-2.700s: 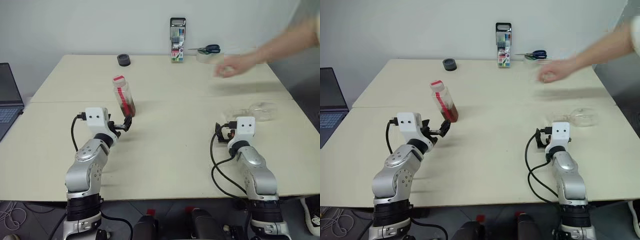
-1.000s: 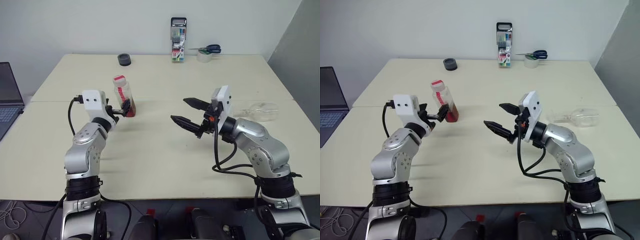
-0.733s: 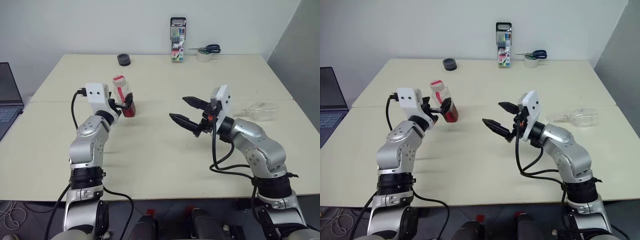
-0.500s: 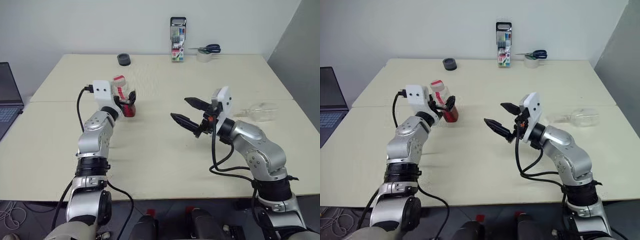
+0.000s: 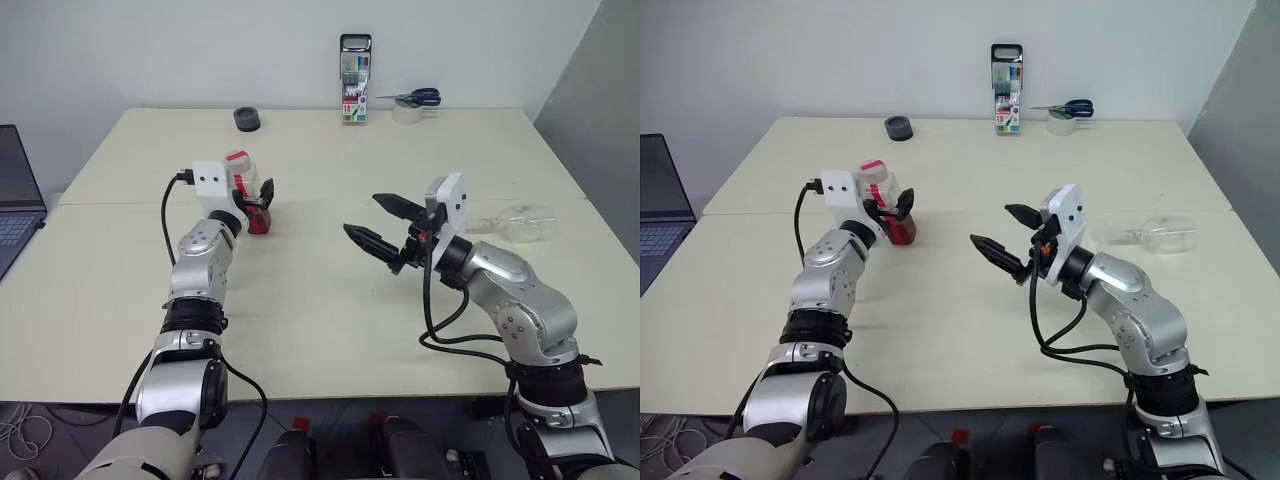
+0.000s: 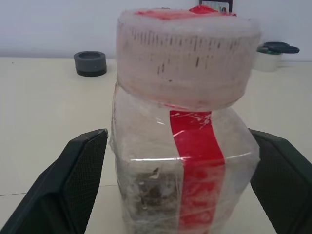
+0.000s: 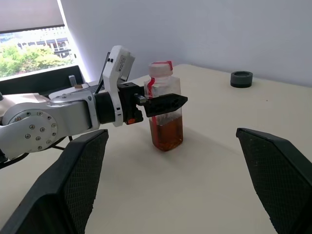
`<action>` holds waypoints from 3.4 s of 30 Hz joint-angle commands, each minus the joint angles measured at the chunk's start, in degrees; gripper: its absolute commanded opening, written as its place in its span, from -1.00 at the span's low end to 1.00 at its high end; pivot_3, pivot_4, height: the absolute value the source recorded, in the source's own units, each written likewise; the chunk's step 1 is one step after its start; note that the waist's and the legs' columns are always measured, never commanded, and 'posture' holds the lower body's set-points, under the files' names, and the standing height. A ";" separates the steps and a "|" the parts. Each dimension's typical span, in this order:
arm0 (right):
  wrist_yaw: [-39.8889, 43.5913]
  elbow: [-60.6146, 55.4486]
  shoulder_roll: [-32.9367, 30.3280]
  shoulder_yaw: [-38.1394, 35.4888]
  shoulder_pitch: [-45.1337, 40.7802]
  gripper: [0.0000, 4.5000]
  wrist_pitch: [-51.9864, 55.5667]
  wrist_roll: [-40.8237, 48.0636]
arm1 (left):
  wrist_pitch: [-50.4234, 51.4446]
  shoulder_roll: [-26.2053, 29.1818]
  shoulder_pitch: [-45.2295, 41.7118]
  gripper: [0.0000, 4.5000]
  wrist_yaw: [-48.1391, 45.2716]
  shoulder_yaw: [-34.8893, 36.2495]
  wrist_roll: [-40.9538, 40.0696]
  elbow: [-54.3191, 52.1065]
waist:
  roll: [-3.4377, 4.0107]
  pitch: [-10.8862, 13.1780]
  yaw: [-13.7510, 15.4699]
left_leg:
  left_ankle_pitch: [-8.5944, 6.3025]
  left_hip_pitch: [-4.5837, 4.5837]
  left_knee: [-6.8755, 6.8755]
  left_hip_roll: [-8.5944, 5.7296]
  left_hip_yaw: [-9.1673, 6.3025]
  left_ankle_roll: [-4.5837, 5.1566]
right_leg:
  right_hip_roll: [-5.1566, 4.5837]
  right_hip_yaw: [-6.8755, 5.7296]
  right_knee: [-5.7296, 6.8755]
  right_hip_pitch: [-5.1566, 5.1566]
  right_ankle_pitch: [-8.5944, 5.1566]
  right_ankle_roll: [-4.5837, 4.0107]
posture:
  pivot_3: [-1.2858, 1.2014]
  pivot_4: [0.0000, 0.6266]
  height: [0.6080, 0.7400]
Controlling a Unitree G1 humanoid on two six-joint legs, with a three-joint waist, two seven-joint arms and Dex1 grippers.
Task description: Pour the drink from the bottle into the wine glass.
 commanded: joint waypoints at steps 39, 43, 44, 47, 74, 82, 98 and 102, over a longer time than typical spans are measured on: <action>-4.38 -1.01 -5.00 -6.65 -18.44 1.00 19.02 10.19 | 22.09 4.31 -4.43 -0.18 -41.13 -17.20 -11.76 -32.67 | 0.04 0.04 -0.21 | 0.00 -0.11 0.01 0.01 0.00 0.02 | 0.02 0.00 0.00 -0.05 0.00 -0.01 | 0.03 -0.52 1.00; -6.13 -1.30 -3.48 -7.41 -19.12 1.00 19.35 10.93 | 21.79 4.14 -4.81 -0.18 -41.94 -17.59 -11.23 -32.15 | 0.04 0.04 -0.21 | 0.00 -0.11 0.01 0.01 -0.01 0.02 | 0.02 0.00 0.01 -0.06 0.00 -0.01 | 0.03 -0.52 1.00; -6.16 -1.25 -3.51 -7.30 -19.23 1.00 19.19 10.75 | 21.64 4.00 -5.03 -0.18 -41.96 -17.60 -11.09 -31.75 | 0.04 0.04 -0.21 | 0.00 -0.11 0.01 0.01 -0.01 0.02 | 0.02 0.00 0.01 -0.06 0.00 -0.01 | 0.03 -0.52 1.00; -6.18 -1.14 -3.54 -7.21 -19.28 1.00 19.07 10.84 | 21.27 3.69 -5.52 -0.18 -42.00 -17.56 -10.79 -30.85 | 0.04 0.04 -0.21 | 0.00 -0.11 0.01 0.00 -0.01 0.02 | 0.02 0.00 0.00 -0.06 0.00 -0.01 | 0.03 -0.52 1.00; 20.17 8.70 -1.18 -0.81 -31.72 -0.16 18.12 19.29 | 45.16 11.77 -6.74 -0.18 -46.62 -11.95 -30.34 -48.76 | 0.19 0.17 -0.84 | -0.01 -0.08 -0.04 0.05 -0.04 0.05 | 0.15 -0.06 -0.01 -0.03 -0.01 -0.01 | 0.03 -0.52 1.00; 25.49 12.08 -8.33 -3.43 -29.31 -0.01 19.09 16.97 | 46.55 15.42 -3.49 -0.18 -44.24 -9.42 -30.00 -51.58 | 0.20 0.17 -0.57 | -0.01 -0.09 0.02 -0.01 -0.03 0.05 | 0.11 -0.03 -0.01 -0.03 -0.01 -0.01 | 0.03 -0.52 1.00; -10.37 -12.03 -4.62 -13.77 -18.15 0.87 25.88 22.68 | 40.27 11.99 0.42 -0.18 -36.88 -11.19 -27.10 -51.47 | 0.20 0.19 -0.15 | 0.01 -0.11 -0.01 0.06 0.01 0.02 | 0.02 0.02 0.01 -0.08 -0.01 -0.01 | 0.03 -0.52 1.00; -12.60 -12.57 -3.59 -12.72 -18.54 0.87 25.27 23.61 | 39.00 12.10 -0.67 -0.18 -37.75 -12.03 -26.39 -50.23 | 0.20 0.19 -0.07 | 0.00 -0.14 0.01 0.02 0.01 0.02 | 0.01 0.01 -0.02 -0.07 -0.01 -0.01 | 0.03 -0.52 1.00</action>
